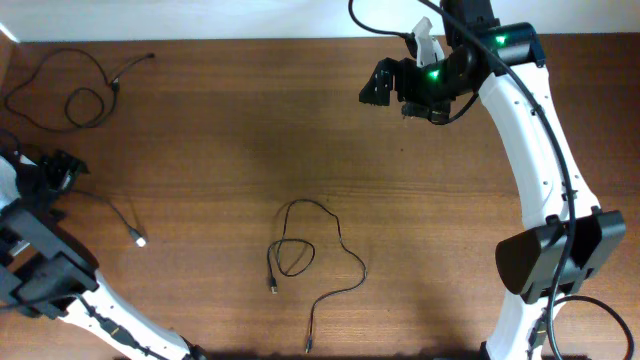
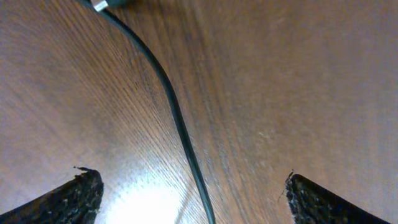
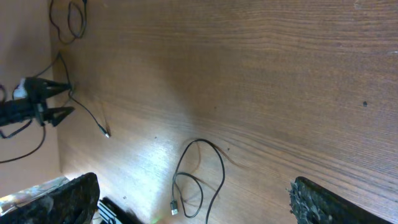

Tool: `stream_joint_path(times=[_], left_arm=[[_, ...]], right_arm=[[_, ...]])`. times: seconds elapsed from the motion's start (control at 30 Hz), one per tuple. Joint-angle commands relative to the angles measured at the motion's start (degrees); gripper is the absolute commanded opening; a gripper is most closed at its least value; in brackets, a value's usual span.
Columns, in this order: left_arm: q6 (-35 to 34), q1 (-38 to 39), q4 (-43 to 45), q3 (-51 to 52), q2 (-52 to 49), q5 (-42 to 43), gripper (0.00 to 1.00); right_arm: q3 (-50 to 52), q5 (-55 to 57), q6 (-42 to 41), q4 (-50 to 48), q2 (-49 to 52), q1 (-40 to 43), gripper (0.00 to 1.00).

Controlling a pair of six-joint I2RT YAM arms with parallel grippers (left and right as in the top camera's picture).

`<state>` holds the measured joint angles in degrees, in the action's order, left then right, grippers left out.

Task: Untangle cables

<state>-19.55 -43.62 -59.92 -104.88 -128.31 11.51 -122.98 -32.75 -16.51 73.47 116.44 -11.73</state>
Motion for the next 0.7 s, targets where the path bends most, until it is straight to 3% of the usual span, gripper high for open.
stream_joint_path(times=[0.0, 0.13, 0.23, 0.3, 0.4, 0.67], left_arm=[[-0.8, 1.2, -0.6, -0.1, -5.2, -0.3, 0.73], [-0.8, 1.3, 0.6, -0.4, -5.4, -0.3, 0.6], [-0.8, 1.1, 0.4, -2.0, -5.4, 0.3, 0.23], [-0.8, 0.9, -0.4, -3.8, -5.4, 1.7, 0.08], [-0.8, 0.9, -2.1, -8.1, -5.4, 5.8, 0.0], [-0.8, 0.9, -5.3, -18.0, -5.4, 20.5, 0.0]], right_arm=[[0.1, 0.5, 0.2, 0.7, 0.3, 0.1, 0.98], [0.1, 0.5, 0.2, 1.3, 0.3, 0.1, 0.98], [0.1, 0.5, 0.2, 1.3, 0.3, 0.1, 0.98], [0.1, 0.5, 0.2, 1.3, 0.3, 0.1, 0.98], [0.1, 0.5, 0.2, 1.4, 0.3, 0.1, 0.98], [0.1, 0.5, 0.2, 1.7, 0.3, 0.1, 0.98]])
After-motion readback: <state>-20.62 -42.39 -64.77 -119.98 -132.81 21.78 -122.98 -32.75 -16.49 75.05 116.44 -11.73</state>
